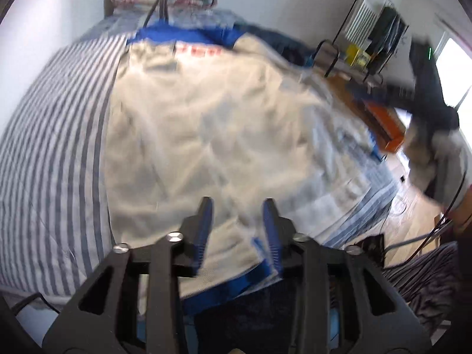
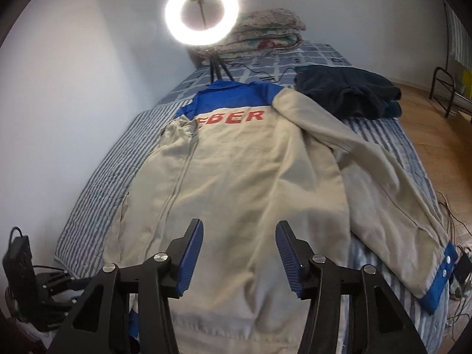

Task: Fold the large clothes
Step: 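Grasp the blue two-button cuff of the other sleeve with the right tool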

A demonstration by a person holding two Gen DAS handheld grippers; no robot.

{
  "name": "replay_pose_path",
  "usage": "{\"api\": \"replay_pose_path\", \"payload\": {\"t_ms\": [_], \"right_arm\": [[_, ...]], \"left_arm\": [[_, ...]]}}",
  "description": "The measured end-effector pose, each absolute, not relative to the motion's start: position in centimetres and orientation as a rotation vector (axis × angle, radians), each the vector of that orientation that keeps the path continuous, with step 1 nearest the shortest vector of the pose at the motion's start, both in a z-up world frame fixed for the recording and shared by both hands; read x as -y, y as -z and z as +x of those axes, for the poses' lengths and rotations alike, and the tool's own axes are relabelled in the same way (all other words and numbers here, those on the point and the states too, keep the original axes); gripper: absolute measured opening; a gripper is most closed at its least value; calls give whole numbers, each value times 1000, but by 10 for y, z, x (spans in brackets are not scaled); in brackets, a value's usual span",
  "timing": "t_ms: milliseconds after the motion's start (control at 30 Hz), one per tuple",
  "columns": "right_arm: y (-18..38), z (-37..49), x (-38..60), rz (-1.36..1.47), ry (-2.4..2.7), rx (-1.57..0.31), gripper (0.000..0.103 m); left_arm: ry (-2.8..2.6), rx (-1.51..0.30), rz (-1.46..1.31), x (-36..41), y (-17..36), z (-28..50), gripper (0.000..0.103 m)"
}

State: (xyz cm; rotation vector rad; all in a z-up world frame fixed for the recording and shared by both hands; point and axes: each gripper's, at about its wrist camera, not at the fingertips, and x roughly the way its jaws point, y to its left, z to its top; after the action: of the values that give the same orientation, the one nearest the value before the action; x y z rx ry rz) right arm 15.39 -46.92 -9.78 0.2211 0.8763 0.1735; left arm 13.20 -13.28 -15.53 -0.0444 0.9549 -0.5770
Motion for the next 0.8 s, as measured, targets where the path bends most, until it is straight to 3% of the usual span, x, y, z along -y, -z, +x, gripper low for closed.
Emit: {"api": "replay_pose_path", "payload": {"t_ms": [33, 133, 200, 233, 600, 800], "right_arm": [[98, 148, 478, 237, -156, -875, 58], [103, 131, 507, 281, -92, -874, 59], [108, 119, 525, 297, -53, -879, 60], [110, 113, 535, 308, -30, -880, 61], [161, 63, 632, 513, 185, -935, 62], [199, 45, 681, 781, 213, -938, 62]], "left_arm": [[584, -939, -53, 136, 147, 134, 56], [617, -912, -66, 149, 126, 140, 62], [636, -922, -43, 162, 118, 146, 75], [643, -928, -29, 167, 116, 147, 77], [718, -992, -8, 202, 137, 153, 77], [720, -987, 38, 213, 143, 151, 77]]}}
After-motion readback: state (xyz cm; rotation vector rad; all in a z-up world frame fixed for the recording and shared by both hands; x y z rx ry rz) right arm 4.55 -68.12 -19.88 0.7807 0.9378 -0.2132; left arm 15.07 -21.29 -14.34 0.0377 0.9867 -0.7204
